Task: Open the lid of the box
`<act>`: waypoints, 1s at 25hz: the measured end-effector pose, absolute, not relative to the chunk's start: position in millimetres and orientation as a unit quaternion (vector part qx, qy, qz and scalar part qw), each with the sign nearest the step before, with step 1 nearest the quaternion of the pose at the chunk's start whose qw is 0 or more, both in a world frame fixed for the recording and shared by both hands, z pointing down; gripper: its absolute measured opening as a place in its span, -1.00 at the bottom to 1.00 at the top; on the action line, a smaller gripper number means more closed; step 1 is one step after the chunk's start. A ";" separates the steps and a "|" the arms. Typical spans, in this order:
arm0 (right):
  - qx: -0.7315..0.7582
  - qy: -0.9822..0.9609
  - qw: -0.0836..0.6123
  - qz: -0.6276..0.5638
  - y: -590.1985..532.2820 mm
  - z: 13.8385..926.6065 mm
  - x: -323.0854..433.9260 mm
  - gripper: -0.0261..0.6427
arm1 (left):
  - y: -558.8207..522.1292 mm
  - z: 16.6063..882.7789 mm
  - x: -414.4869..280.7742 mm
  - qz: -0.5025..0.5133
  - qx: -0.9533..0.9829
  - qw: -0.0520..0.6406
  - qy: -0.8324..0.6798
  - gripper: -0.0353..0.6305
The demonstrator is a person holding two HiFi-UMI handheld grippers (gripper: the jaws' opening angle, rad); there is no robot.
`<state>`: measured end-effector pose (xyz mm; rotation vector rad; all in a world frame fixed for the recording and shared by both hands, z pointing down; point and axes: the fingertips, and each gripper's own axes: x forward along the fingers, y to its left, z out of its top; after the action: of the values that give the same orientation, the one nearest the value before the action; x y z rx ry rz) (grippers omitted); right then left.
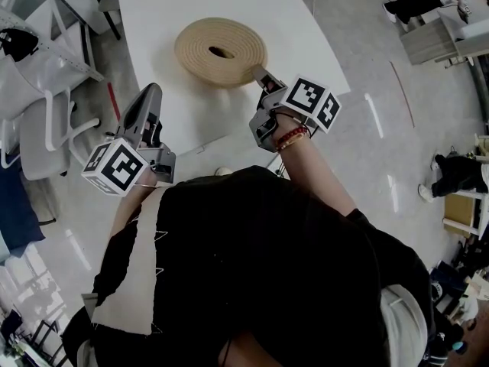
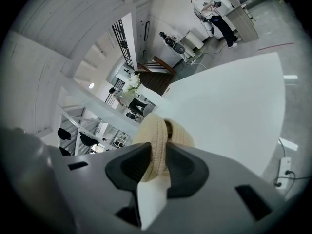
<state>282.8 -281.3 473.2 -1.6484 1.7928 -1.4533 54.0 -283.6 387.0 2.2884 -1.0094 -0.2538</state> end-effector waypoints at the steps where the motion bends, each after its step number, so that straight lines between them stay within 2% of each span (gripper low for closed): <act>1: -0.575 0.626 0.151 -0.505 -281.5 472.9 282.8 -0.62 | -283.7 386.8 53.9 -0.096 0.866 0.308 -0.382 -0.86; 25: -0.587 0.661 0.123 -0.451 -283.3 456.4 280.1 -0.64 | -276.9 381.9 48.7 -0.103 0.864 0.301 -0.390 -0.86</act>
<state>280.1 -283.3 456.4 -1.7129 1.9279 -1.3156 48.7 -276.9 381.9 2.2926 -1.0360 -0.2726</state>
